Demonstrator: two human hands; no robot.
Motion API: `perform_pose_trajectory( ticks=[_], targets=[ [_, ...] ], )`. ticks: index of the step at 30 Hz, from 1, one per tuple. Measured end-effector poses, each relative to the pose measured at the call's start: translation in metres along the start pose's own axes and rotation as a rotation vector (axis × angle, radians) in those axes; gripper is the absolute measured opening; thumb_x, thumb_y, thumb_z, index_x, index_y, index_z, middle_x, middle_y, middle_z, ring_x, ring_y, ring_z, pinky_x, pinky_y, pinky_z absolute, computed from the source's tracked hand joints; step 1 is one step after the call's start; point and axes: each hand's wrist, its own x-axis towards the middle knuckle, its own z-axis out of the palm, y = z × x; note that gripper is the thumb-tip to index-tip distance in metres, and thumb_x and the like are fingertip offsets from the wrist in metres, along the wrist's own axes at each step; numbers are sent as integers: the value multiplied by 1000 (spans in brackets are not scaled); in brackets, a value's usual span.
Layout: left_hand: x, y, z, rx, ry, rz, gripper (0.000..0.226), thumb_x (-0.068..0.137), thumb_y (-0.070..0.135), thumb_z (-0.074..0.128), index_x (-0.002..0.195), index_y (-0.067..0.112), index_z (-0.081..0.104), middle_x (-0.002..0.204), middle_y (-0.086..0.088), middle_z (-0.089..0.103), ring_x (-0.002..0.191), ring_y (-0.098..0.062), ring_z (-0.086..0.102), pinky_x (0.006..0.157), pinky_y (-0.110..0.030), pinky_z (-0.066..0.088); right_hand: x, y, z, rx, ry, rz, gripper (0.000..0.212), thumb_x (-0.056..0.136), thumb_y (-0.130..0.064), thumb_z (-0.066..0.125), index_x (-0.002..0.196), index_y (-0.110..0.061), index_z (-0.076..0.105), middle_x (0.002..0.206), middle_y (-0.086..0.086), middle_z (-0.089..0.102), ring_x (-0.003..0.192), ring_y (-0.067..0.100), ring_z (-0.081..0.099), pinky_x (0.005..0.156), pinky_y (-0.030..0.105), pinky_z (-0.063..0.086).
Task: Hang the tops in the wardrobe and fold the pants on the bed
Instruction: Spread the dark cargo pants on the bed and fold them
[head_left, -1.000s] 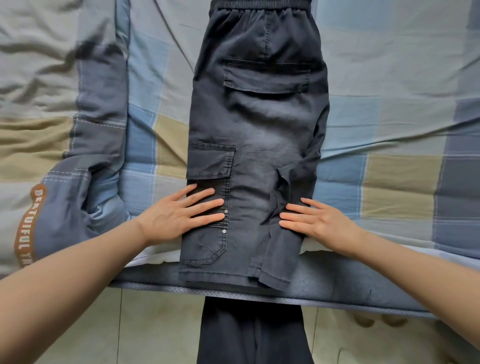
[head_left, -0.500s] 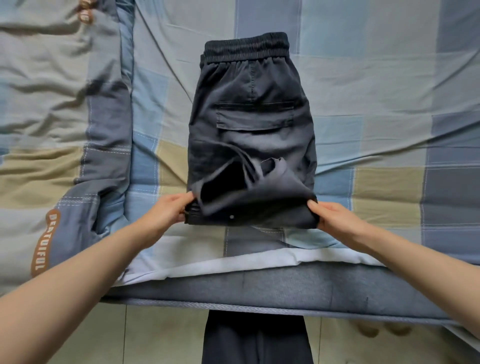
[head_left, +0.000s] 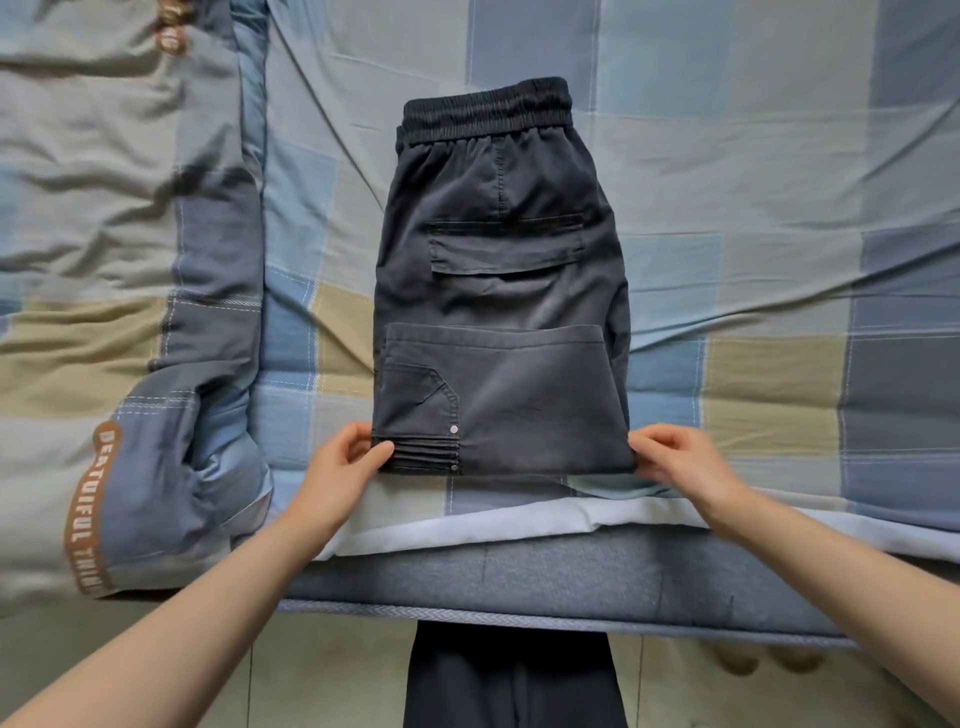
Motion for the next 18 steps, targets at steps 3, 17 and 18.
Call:
perform_pose_trajectory(
  ticks=[3, 17, 18],
  targets=[
    [1, 6, -6, 387, 172, 276, 37, 88, 19, 68, 121, 20, 52, 103, 2, 60, 96, -17, 56, 88, -28, 44, -1, -14, -15, -614, 244, -406, 35, 83, 10, 55, 111, -9, 62, 109, 8, 65, 107, 28, 59, 96, 38, 46],
    [109, 55, -26, 1927, -245, 1295, 72, 88, 8, 29, 154, 34, 18, 161, -4, 23, 145, -27, 31, 116, -51, 22, 78, -41, -4, -1878, 14, -1358, 59, 96, -6, 26, 152, -23, 22, 158, 1, 25, 142, 29, 30, 114, 50, 27],
    [110, 52, -28, 1912, -230, 1282, 71, 88, 9, 26, 154, 34, 18, 161, -4, 23, 145, -27, 30, 116, -51, 22, 80, -39, -9, -1845, 2, -1352, 57, 96, -6, 25, 152, -19, 24, 158, 2, 25, 142, 28, 30, 114, 49, 26]
  ],
)
